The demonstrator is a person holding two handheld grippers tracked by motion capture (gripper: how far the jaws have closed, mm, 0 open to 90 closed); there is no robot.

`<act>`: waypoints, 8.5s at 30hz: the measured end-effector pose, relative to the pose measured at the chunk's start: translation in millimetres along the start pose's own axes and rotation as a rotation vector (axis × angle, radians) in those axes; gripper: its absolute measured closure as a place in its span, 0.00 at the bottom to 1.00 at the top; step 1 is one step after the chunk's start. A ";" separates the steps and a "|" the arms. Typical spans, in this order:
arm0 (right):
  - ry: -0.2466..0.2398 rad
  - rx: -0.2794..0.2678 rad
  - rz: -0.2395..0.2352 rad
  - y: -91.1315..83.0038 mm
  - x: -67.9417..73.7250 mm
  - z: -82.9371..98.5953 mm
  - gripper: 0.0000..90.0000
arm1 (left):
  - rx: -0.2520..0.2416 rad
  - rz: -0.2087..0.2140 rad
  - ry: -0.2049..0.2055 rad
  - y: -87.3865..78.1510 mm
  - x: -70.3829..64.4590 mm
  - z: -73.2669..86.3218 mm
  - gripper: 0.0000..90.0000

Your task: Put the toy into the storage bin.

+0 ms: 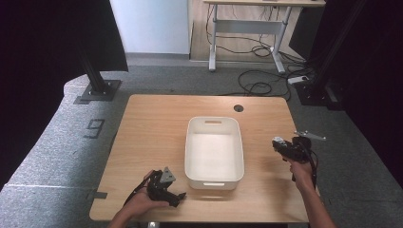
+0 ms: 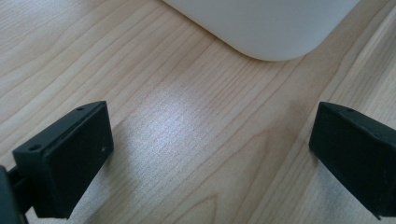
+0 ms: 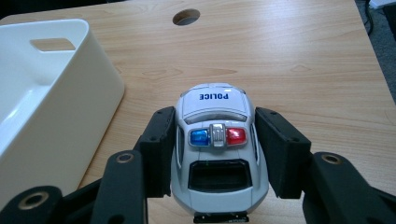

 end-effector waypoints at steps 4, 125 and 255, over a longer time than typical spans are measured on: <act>-0.008 -0.002 -0.006 -1.1 3.1 0.0 0.56 | 0.000 0.000 0.000 0.0 0.0 0.0 0.00; -0.223 -0.045 -0.215 -30.1 117.0 8.9 0.56 | 0.002 0.006 0.008 0.0 0.9 -0.4 0.00; -0.345 0.047 -0.219 31.3 248.5 -10.8 0.56 | 0.002 0.009 0.010 1.8 -1.0 -1.8 0.00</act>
Point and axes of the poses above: each handheld gripper's, and its own axes: y roughly forward along the jaws, z roughly out of its underside, x roughly to its left, the point moved 1 cm from there along y, roughly forward along the jaws, and after that the axes turned 14 degrees about z, right-handed, at the moved point
